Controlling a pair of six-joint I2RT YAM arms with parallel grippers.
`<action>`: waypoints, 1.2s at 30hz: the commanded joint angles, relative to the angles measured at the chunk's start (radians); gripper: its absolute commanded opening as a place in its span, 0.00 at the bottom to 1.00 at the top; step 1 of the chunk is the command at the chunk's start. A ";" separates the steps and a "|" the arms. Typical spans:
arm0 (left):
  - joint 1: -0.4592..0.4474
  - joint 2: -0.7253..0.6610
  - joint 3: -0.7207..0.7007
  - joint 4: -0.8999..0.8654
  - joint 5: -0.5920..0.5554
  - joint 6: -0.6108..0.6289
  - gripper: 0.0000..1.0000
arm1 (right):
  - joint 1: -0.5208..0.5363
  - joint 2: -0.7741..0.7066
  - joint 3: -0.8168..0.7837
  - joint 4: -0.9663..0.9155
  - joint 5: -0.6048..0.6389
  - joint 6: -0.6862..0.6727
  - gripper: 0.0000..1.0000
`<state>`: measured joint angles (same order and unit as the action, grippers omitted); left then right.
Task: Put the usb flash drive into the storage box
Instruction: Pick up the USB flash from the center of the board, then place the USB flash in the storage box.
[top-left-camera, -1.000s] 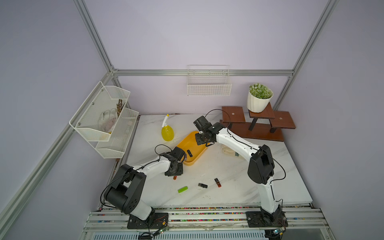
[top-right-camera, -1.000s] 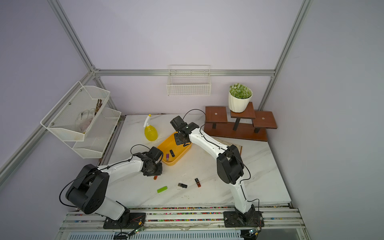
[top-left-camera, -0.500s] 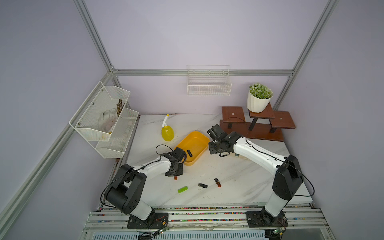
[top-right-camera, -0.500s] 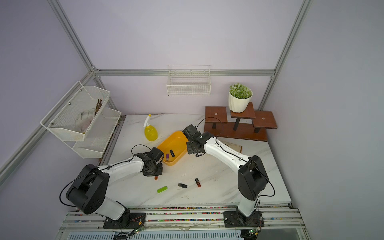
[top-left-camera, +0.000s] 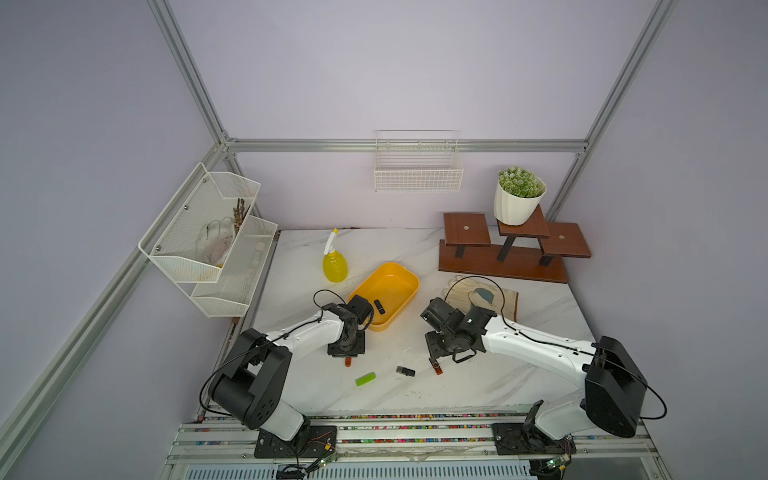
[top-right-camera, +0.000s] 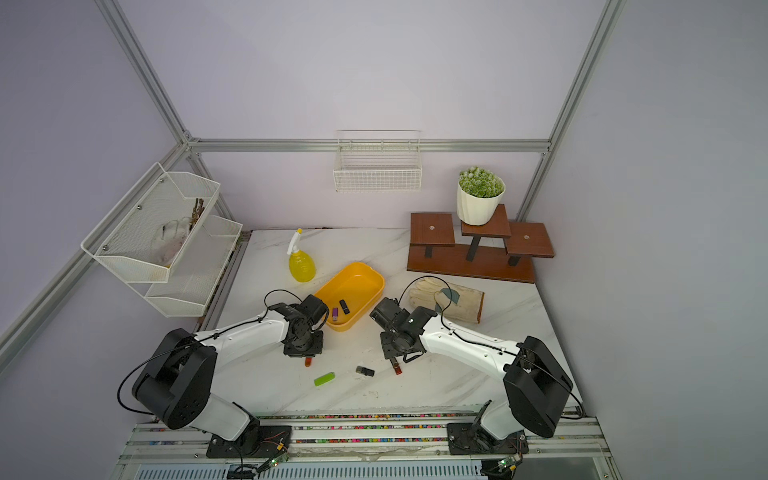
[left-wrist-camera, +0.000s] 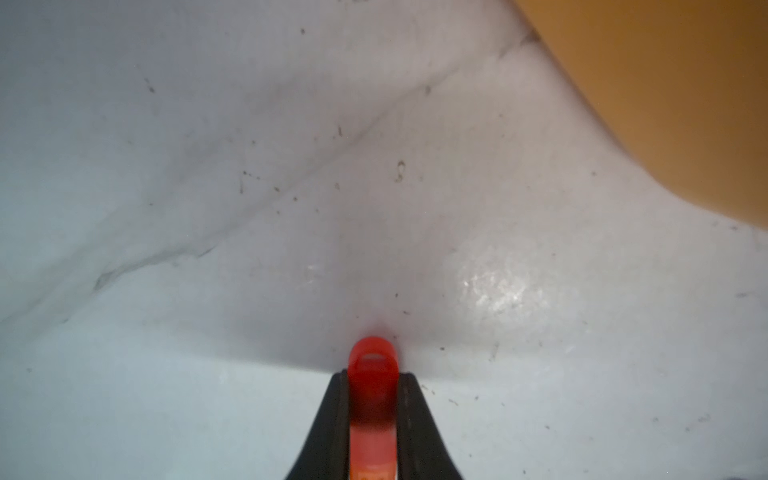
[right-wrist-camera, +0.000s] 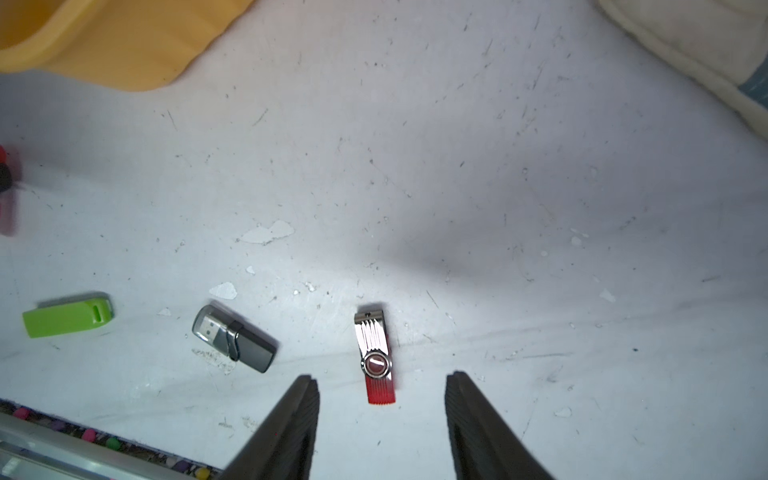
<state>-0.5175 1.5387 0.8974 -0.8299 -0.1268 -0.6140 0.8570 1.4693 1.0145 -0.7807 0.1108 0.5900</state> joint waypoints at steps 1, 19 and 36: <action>0.007 -0.046 0.113 -0.098 -0.025 0.031 0.00 | 0.016 -0.024 -0.033 0.028 -0.011 0.040 0.54; 0.134 0.103 0.650 -0.291 -0.049 0.181 0.00 | 0.070 0.141 -0.071 0.085 -0.037 0.057 0.46; 0.154 0.360 0.928 -0.247 0.073 0.215 0.00 | 0.070 0.229 -0.028 0.073 0.005 0.044 0.31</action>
<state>-0.3668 1.8778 1.7996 -1.1023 -0.1028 -0.4061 0.9222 1.6783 0.9684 -0.7033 0.1043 0.6312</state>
